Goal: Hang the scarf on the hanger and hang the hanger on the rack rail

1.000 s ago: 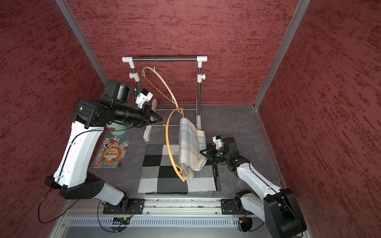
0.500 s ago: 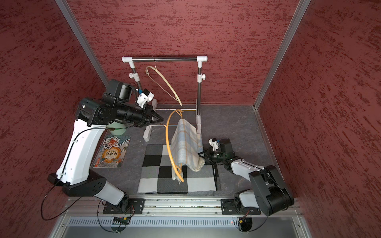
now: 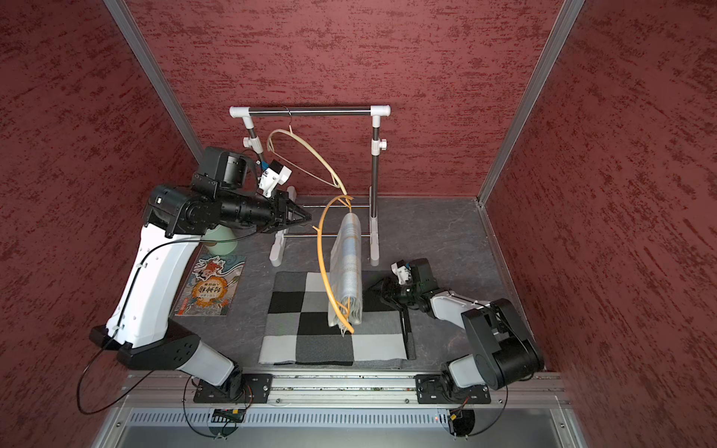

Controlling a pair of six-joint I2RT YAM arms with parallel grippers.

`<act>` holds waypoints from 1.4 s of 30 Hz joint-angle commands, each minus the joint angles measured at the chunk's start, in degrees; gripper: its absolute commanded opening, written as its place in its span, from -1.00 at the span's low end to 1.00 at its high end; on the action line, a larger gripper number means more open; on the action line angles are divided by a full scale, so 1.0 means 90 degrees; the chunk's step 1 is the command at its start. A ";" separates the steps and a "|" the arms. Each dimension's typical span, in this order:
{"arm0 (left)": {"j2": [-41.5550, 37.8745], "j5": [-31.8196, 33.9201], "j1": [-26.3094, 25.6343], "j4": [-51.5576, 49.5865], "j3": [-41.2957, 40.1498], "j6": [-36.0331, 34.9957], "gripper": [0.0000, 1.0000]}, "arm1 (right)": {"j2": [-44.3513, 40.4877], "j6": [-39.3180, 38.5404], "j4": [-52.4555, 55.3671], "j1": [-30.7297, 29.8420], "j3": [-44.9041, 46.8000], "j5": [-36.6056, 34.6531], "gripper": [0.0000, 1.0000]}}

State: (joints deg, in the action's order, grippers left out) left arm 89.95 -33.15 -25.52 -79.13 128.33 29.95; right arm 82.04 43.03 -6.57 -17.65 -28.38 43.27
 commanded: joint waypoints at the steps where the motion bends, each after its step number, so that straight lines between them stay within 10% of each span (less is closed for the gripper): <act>1: -0.0138 -0.0280 -0.0014 0.0533 0.0108 0.0003 -1.00 | -0.0310 -0.0505 0.0559 0.0072 -0.0115 -0.0427 0.60; 16: 0.0247 -0.0190 -0.0064 -0.0742 0.0843 -0.0604 -1.00 | -0.3488 -0.0980 0.1438 0.0061 -0.0575 -0.1344 0.86; 35: 0.0568 0.0891 -0.0968 -0.0548 0.0843 -0.1296 -1.00 | -0.1196 -0.0423 0.2459 -0.0562 -0.3698 0.0071 0.19; 39: 0.0688 0.1147 -0.1039 -0.0476 0.0894 -0.1154 -1.00 | -0.1050 -0.1050 0.3224 -0.0635 -0.4410 0.0263 0.27; 42: 0.0817 0.1350 -0.1055 -0.0544 0.1060 -0.1003 -1.00 | -0.1069 -0.1841 0.4900 -0.0626 -0.5289 -0.1003 0.57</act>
State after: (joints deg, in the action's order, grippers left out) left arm 97.43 -22.61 -34.72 -87.44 134.82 19.94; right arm 73.67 34.09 24.80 -23.16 -69.78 41.32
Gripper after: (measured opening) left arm 0.056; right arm 0.765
